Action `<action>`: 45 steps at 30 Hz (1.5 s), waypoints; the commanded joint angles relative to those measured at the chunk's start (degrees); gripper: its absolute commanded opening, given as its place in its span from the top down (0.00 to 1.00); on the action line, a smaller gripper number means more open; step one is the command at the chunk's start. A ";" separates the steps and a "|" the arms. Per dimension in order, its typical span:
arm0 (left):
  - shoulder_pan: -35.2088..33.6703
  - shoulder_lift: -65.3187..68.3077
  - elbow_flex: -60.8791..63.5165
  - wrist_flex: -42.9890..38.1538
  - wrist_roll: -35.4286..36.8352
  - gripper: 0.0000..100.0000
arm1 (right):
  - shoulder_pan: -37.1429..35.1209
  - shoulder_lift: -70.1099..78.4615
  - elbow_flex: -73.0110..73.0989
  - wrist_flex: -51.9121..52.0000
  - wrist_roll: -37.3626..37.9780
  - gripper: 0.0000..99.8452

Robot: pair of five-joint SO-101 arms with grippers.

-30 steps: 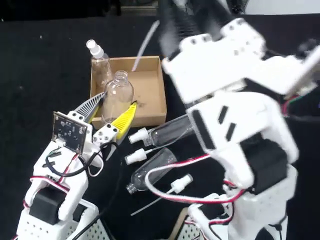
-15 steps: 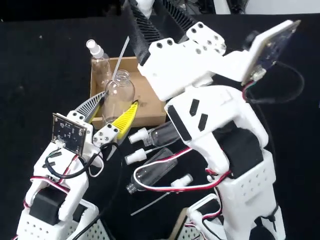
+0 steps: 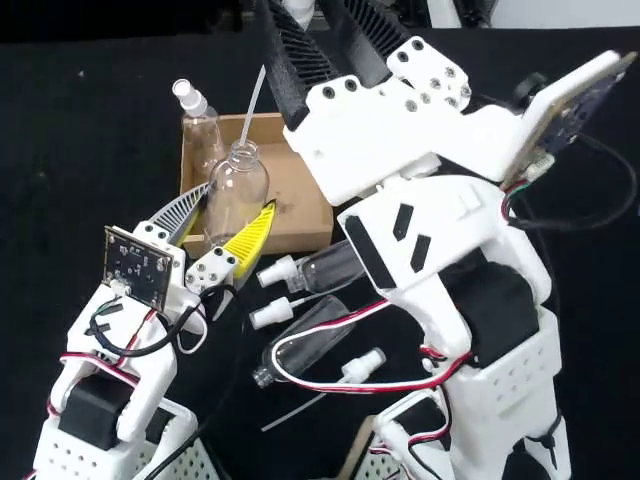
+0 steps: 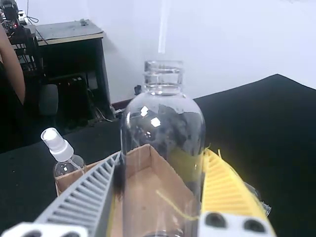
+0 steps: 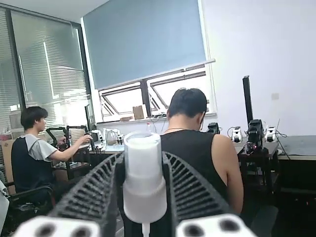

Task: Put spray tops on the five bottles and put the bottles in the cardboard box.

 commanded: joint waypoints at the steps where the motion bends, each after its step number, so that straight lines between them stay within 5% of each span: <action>1: 0.22 -0.79 -0.84 -1.32 -0.26 0.85 | -0.44 -1.10 -0.40 0.00 1.23 0.99; 12: 0.22 -0.79 -1.36 -1.67 -0.26 0.85 | -0.79 -1.80 8.13 0.88 0.70 0.99; 18: 0.22 -0.79 -1.36 -1.76 -0.26 0.85 | -6.42 -7.34 9.19 10.46 1.05 0.99; 24: 0.22 -0.79 -1.36 -1.76 -0.26 0.85 | -11.08 -7.08 10.33 18.29 1.05 0.86; 40: 0.13 -0.79 -1.45 -1.85 -0.26 0.85 | -10.73 -13.76 6.29 22.15 1.14 0.90; 45: -5.14 -0.79 -3.03 -3.96 -0.26 0.85 | -5.63 -15.69 5.23 22.33 5.27 0.90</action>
